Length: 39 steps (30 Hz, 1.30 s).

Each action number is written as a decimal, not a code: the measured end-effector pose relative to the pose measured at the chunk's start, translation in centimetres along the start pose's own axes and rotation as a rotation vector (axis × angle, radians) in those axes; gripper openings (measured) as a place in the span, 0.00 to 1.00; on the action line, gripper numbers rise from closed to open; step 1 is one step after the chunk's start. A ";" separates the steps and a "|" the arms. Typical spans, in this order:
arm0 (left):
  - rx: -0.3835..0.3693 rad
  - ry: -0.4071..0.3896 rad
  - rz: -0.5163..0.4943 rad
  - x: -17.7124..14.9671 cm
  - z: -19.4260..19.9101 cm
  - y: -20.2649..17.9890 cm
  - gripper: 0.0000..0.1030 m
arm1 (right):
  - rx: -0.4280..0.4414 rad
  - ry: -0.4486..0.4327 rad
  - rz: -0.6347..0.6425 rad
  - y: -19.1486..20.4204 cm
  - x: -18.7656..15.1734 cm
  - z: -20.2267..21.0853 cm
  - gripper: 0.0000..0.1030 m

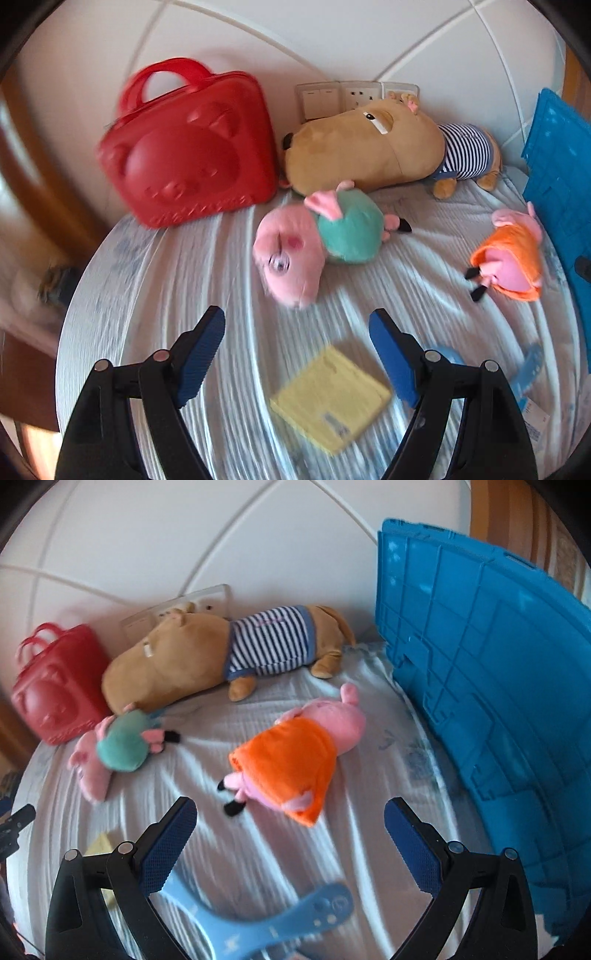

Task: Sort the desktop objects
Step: 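Reach left tool to the pink-and-green pig plush while right tool reaches the orange-dressed pig plush, then grasp the pink-and-green pig with left tool while right tool grasps the orange-dressed pig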

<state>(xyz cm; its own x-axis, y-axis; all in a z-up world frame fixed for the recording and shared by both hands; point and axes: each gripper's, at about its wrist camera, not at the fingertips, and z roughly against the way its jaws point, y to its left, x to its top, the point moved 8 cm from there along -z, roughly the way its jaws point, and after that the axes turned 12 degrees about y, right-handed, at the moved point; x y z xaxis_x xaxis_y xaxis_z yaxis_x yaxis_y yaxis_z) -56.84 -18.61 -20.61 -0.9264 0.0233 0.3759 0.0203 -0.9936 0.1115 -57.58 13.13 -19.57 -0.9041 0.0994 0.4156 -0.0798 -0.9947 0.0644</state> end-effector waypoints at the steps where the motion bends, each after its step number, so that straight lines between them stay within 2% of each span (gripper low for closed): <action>1: -0.004 0.005 -0.031 1.4 -1.2 -0.2 0.78 | -0.010 0.009 -0.013 0.1 0.6 -0.7 1.00; 8: -0.003 0.019 -0.202 7.6 -9.0 -1.8 0.78 | -0.057 0.063 -0.117 -0.2 4.9 -6.9 1.00; 12: 0.008 0.042 -0.223 8.4 -13.5 -1.7 0.79 | -0.093 0.095 -0.158 -0.9 5.9 -10.7 1.00; 14: 0.005 0.043 -0.216 8.7 -15.0 -1.4 0.99 | -0.117 0.112 -0.159 -1.1 6.0 -12.1 1.00; 16: -0.033 0.038 -0.189 8.9 -15.7 -1.0 1.00 | -0.137 0.141 -0.156 -1.2 5.9 -13.9 1.00; 20: -0.071 0.020 -0.167 9.2 -15.9 -0.8 1.00 | -0.060 0.158 -0.177 -0.5 6.0 -16.2 1.00; 22: -0.083 0.014 -0.160 9.0 -15.7 -0.8 1.00 | -0.051 0.179 -0.165 0.2 6.1 -17.5 1.00; 25: -0.108 0.017 -0.141 8.3 -15.2 -0.6 1.00 | -0.112 0.206 -0.138 0.7 5.9 -18.9 1.00; 30: -0.114 0.039 -0.109 6.6 -14.4 -0.5 1.00 | -0.089 0.183 -0.141 0.3 5.2 -18.4 1.00; 34: -0.071 0.044 -0.068 6.8 -15.3 -0.6 1.00 | -0.086 0.175 -0.149 -0.1 4.6 -17.7 1.00; 39: -0.137 0.063 0.025 6.3 -15.8 -0.5 0.99 | -0.095 0.161 -0.132 0.2 4.4 -17.9 1.00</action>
<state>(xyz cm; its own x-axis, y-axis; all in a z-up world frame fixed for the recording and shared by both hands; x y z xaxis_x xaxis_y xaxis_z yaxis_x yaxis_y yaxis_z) -68.62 -19.72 -32.85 -0.9481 -0.0042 0.3179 -0.0040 -0.9997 -0.0252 -69.03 12.87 -33.95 -0.9380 0.2307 0.2587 -0.2337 -0.9721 0.0196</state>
